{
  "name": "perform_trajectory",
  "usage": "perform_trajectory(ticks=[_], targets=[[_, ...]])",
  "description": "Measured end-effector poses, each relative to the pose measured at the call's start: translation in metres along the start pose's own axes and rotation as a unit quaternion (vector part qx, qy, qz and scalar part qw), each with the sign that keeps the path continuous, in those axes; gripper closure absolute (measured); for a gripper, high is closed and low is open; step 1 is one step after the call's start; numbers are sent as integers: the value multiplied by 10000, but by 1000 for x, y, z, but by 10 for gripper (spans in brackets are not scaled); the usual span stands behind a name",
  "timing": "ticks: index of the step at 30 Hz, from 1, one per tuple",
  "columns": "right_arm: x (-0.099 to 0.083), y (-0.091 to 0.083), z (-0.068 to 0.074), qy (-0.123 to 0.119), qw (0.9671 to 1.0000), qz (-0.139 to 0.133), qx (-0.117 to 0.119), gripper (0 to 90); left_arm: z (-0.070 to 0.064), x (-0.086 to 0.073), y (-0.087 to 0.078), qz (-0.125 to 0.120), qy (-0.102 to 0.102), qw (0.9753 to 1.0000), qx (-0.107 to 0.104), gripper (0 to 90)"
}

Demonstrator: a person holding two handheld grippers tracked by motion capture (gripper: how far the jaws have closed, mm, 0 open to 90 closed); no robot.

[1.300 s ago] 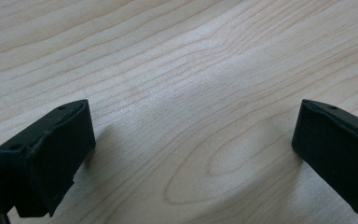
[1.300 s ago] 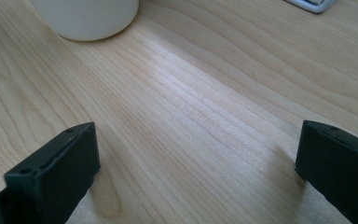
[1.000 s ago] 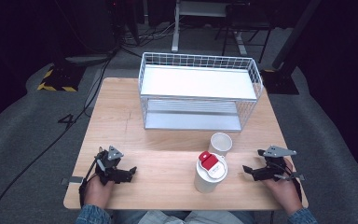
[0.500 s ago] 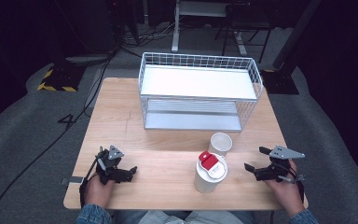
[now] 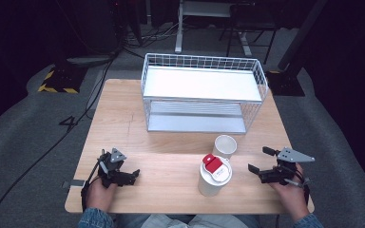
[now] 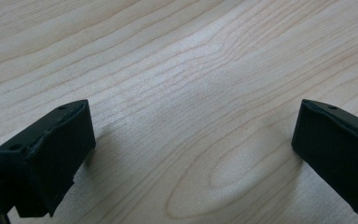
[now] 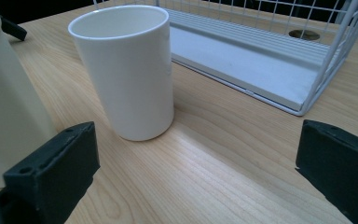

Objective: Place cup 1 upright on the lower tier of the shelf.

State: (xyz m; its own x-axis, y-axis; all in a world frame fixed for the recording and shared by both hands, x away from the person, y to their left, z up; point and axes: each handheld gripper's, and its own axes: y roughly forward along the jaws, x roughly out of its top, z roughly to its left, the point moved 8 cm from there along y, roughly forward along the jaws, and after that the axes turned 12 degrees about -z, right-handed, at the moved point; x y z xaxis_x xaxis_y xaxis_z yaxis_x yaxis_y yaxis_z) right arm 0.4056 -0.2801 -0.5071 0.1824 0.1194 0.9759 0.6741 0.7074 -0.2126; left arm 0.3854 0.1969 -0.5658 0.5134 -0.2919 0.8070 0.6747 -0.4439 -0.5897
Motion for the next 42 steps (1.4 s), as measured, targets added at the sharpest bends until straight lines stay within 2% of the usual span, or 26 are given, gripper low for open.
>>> perform_trajectory(ticks=[4, 8, 14, 20, 34, 42], targets=[[5, 0, 3, -30, 10000, -93, 16, 0, 0, 0, 0, 4, 3, 10000, 0, 0], [13, 6, 8, -94, 9997, -189, 134, 0, 0, 0, 0, 4, 19, 10000, -14, 0], [21, 23, 16, -181, 9991, -232, 292, 0, 0, 0, 0, 11, 16, 10000, -13, 0], [28, 40, 24, -153, 9985, -267, 454, 0, 0, 0, 0, 4, 21, 10000, -13, 0], [27, 78, 39, -239, 9971, -123, 707, 0, 0, 0, 0, 7, 22, 10000, -13, 0], [21, 90, 39, -115, 9973, -17, 721, 0, 0, 0, 0, 5, 20, 10000, -14, 0]])
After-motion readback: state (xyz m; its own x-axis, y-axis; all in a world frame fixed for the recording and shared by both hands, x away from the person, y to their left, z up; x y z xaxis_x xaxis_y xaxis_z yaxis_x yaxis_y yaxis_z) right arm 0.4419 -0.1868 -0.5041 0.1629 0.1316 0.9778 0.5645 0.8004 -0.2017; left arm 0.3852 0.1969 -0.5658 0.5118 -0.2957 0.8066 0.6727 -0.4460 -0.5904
